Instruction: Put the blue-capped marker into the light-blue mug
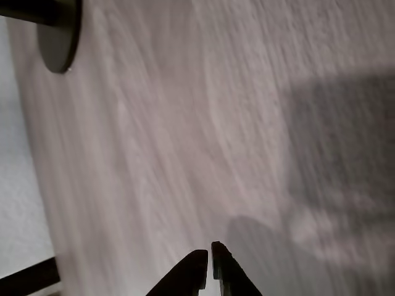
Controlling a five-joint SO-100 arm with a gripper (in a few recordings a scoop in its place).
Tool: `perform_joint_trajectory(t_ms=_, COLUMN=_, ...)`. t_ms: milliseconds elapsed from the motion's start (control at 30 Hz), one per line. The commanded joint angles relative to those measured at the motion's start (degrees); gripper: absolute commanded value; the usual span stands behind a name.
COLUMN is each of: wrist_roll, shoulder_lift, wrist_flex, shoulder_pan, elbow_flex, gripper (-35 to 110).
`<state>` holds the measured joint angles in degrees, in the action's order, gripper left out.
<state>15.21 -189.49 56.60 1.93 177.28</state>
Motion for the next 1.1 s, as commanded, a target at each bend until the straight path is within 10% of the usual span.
perform_joint_trajectory(t_ms=0, wrist_roll=-0.35, shoulder_lift=-1.76, wrist_flex=2.81, shoulder_pan=-0.09, elbow_flex=0.09, gripper=0)
perform_joint_trajectory(t_ms=1067, wrist_roll=-11.51, shoulder_lift=-1.67, wrist_flex=13.97, shoulder_pan=-7.38, elbow_flex=0.09, gripper=0)
